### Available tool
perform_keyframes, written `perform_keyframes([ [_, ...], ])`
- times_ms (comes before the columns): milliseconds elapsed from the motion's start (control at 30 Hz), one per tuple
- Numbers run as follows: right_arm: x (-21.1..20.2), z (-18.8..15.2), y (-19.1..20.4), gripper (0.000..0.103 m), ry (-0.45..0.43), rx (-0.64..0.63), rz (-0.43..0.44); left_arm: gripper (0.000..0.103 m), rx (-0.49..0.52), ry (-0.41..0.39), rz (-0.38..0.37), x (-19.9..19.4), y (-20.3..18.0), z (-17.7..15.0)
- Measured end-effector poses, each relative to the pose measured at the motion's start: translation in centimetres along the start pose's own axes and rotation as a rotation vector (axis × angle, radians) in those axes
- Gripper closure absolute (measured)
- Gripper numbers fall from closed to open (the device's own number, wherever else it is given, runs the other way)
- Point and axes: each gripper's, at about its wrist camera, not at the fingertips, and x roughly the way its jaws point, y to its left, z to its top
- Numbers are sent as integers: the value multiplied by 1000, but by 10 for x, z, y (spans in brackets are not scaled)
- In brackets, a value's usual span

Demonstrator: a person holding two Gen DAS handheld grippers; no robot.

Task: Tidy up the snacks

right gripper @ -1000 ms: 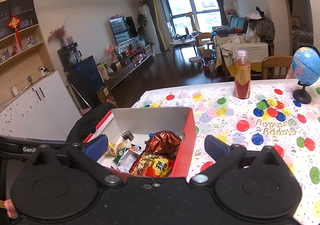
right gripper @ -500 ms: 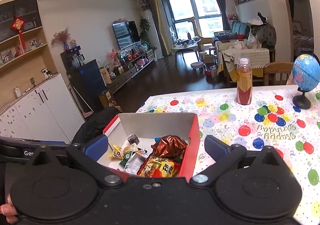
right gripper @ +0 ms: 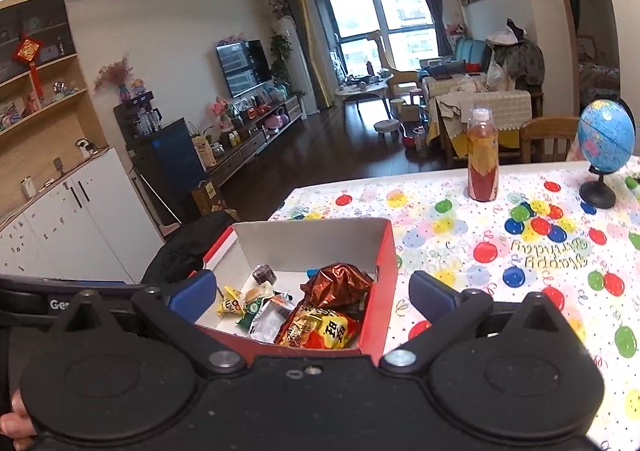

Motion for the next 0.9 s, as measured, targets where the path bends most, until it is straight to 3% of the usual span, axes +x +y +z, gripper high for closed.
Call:
perform_keyframes([
  [900,1,1,-1,0,-2,-13,-10,10,-5,5,6,3,1,1],
])
